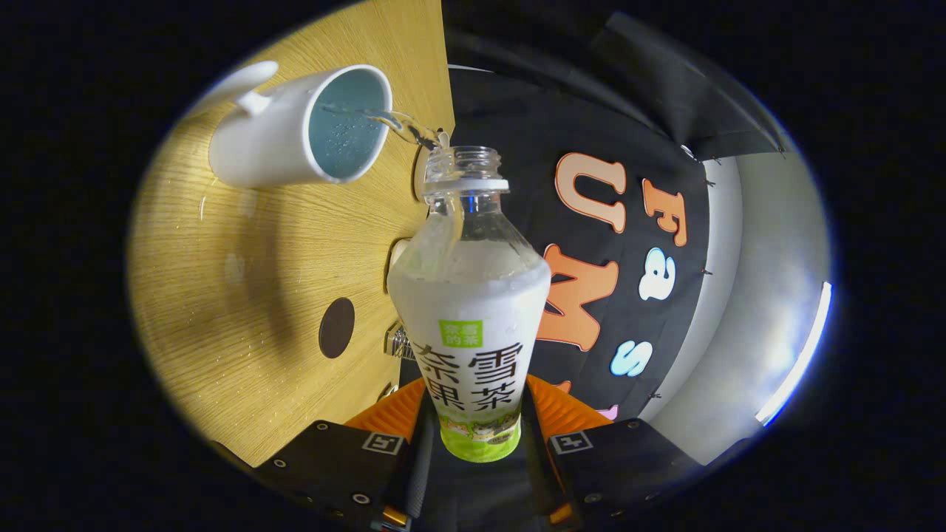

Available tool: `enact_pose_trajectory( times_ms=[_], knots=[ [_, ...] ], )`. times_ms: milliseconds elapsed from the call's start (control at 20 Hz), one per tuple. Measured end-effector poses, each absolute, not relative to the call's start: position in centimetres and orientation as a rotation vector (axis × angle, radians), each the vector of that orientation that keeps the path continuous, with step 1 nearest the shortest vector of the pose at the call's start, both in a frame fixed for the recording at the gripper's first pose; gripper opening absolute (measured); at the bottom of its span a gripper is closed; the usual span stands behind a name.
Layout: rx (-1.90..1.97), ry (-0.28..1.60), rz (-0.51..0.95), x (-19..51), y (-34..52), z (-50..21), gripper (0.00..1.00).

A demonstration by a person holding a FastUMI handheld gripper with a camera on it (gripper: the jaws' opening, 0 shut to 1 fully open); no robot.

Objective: Take the bottle from table, then pour the juice into the cup, finally place the bottle on the coaster

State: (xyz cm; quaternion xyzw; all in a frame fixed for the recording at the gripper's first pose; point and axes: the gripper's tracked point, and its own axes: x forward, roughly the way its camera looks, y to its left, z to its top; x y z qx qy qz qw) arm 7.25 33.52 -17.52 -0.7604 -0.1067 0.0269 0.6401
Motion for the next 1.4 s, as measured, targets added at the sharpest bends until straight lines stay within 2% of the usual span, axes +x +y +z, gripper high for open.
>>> enact_pose_trajectory(
  times_ms=[1400],
  knots=[
    [-1.893,-0.257,0.101,7.6,35.1,-16.1,0.57]
  ],
)
